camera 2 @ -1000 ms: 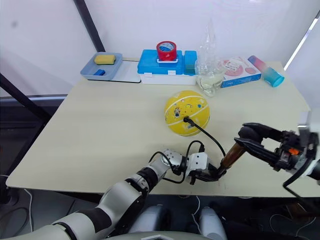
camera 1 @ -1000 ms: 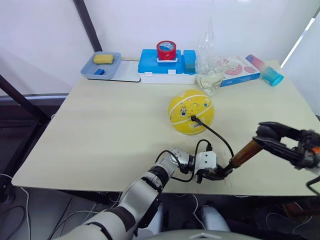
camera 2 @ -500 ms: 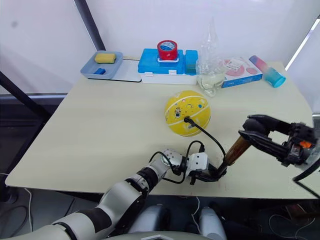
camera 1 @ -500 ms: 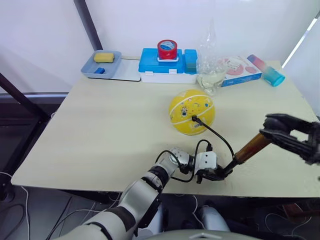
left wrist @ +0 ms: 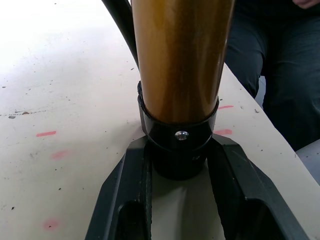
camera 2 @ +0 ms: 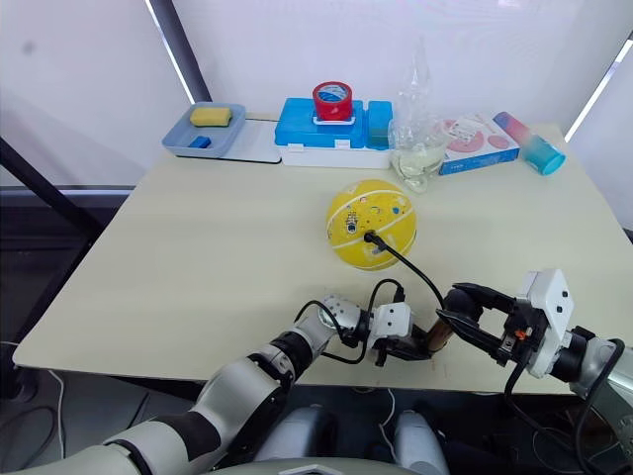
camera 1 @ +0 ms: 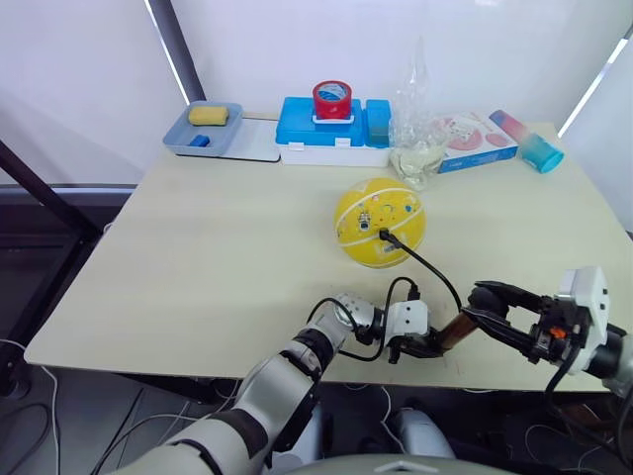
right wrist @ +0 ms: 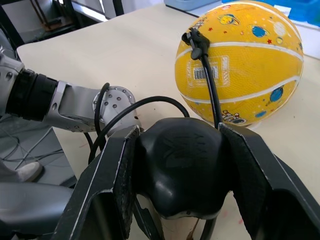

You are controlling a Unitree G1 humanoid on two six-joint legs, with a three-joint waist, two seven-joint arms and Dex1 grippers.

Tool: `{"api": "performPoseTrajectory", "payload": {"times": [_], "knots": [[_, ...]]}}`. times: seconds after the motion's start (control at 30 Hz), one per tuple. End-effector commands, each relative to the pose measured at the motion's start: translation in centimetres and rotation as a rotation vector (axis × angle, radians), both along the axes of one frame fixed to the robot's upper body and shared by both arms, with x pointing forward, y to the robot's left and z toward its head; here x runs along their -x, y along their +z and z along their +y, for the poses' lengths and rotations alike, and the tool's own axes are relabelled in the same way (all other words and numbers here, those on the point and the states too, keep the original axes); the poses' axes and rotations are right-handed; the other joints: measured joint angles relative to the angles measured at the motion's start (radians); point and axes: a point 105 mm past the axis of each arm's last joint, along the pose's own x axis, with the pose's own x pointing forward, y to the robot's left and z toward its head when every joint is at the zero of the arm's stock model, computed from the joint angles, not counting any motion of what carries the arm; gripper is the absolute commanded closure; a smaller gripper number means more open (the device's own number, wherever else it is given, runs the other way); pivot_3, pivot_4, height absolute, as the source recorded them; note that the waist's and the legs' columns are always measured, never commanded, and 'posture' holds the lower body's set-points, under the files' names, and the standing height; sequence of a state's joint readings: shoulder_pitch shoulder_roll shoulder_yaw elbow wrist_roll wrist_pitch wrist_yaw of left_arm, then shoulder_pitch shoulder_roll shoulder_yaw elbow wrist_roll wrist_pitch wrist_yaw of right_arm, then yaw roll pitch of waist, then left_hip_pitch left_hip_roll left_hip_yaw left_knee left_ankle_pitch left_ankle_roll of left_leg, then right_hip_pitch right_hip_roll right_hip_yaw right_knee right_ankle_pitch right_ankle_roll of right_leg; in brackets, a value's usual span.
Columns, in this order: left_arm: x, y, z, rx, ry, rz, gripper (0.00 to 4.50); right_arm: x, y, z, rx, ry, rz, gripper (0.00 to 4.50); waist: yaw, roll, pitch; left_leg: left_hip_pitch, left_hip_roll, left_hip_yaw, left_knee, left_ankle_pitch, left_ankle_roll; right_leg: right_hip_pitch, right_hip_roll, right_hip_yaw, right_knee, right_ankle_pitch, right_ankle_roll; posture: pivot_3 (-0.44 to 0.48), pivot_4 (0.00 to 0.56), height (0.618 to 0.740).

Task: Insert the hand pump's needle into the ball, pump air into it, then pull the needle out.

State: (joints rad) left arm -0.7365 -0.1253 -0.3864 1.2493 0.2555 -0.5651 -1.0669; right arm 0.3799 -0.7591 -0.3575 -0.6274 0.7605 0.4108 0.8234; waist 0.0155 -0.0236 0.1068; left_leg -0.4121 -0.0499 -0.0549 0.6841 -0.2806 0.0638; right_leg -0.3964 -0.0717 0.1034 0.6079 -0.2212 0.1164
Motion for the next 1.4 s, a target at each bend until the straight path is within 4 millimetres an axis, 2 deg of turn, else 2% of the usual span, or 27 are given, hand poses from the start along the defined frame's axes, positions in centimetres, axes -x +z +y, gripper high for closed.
{"api": "performPoseTrajectory", "payload": {"times": [0.03,0.17,0.27,0.43,0.57,0.63,0.9,1.03,1.2,1.3,1.4], "knots": [[1.1,-1.6,0.7,-0.064,-0.035,0.04,3.39,0.0,1.9,-1.5,0.011,-0.037,-0.045,2.48,0.002,0.001,0.001,0.0,0.0,0.0,0.0,0.0,0.0,0.0,0.0,0.0,0.0,0.0,0.0,0.0,0.15,0.737],[1.0,-1.5,0.8,-0.066,-0.034,0.037,3.39,0.2,4.8,-2.2,-0.023,-0.051,-0.112,2.48,0.003,0.004,0.002,-0.001,-0.001,-0.002,0.0,0.0,0.0,0.0,0.0,-0.002,0.0,0.0,-0.001,0.0,0.15,0.737],[1.0,-1.5,0.9,-0.068,-0.035,0.035,3.39,0.5,8.2,-2.9,-0.041,-0.058,-0.182,2.48,0.002,0.004,0.002,-0.001,-0.001,-0.003,0.0,0.0,0.0,0.0,-0.001,-0.003,0.0,-0.001,-0.001,0.0,0.15,0.737],[1.1,-1.5,0.9,-0.068,-0.041,0.037,3.39,1.0,12.6,-3.4,-0.067,-0.051,-0.248,2.48,0.001,0.008,0.003,-0.001,-0.001,-0.005,0.0,0.0,0.0,0.001,-0.001,-0.004,0.0,-0.001,-0.001,0.0,0.15,0.737],[1.1,-1.6,0.9,-0.068,-0.04,0.037,3.39,1.0,14.2,-2.8,-0.118,-0.022,-0.266,2.48,0.0,0.008,0.003,-0.002,-0.001,-0.005,0.0,0.001,0.001,0.002,-0.001,-0.004,0.0,-0.001,-0.002,0.0,0.15,0.737],[1.0,-1.5,0.9,-0.068,-0.04,0.037,3.39,0.6,13.3,-2.3,-0.114,-0.013,-0.23,2.48,0.0,0.007,0.004,-0.002,-0.001,-0.005,0.0,0.001,0.001,0.002,-0.002,-0.004,-0.001,-0.001,-0.001,0.0,0.15,0.737],[0.9,-1.5,0.9,-0.066,-0.031,0.035,3.39,-0.5,5.9,-1.4,-0.119,-0.044,-0.091,2.48,-0.002,0.003,0.002,-0.001,-0.001,-0.006,0.0,0.001,0.001,0.002,-0.001,-0.005,0.0,-0.001,-0.002,0.0,0.15,0.737],[0.9,-1.6,0.9,-0.068,-0.03,0.036,3.39,-0.7,2.4,-0.8,-0.166,-0.065,-0.046,2.48,-0.003,0.003,0.001,0.0,-0.001,-0.007,0.0,0.002,-0.001,0.002,0.0,-0.005,0.002,-0.001,-0.002,0.0,0.15,0.737],[0.9,-1.6,0.9,-0.068,-0.03,0.035,3.39,-0.1,-1.7,-0.6,-0.099,-0.067,0.021,2.48,-0.002,0.003,0.0,0.001,-0.001,-0.007,0.0,0.003,-0.002,0.002,0.001,-0.005,0.002,-0.001,-0.003,0.0,0.15,0.737],[0.9,-1.5,0.9,-0.068,-0.03,0.034,3.39,-0.1,-1.9,-0.8,-0.119,-0.084,0.003,2.48,-0.001,0.004,0.0,0.001,-0.001,-0.007,0.0,0.003,-0.002,0.002,0.001,-0.005,0.002,-0.001,-0.003,0.0,0.15,0.737],[0.9,-1.5,0.9,-0.07,-0.032,0.033,3.39,-0.4,-0.5,-1.2,-0.118,-0.086,-0.049,2.48,-0.001,0.004,0.0,0.001,-0.001,-0.007,0.0,0.003,-0.002,0.002,0.001,-0.005,0.002,-0.001,-0.003,0.0,0.15,0.737]]}}
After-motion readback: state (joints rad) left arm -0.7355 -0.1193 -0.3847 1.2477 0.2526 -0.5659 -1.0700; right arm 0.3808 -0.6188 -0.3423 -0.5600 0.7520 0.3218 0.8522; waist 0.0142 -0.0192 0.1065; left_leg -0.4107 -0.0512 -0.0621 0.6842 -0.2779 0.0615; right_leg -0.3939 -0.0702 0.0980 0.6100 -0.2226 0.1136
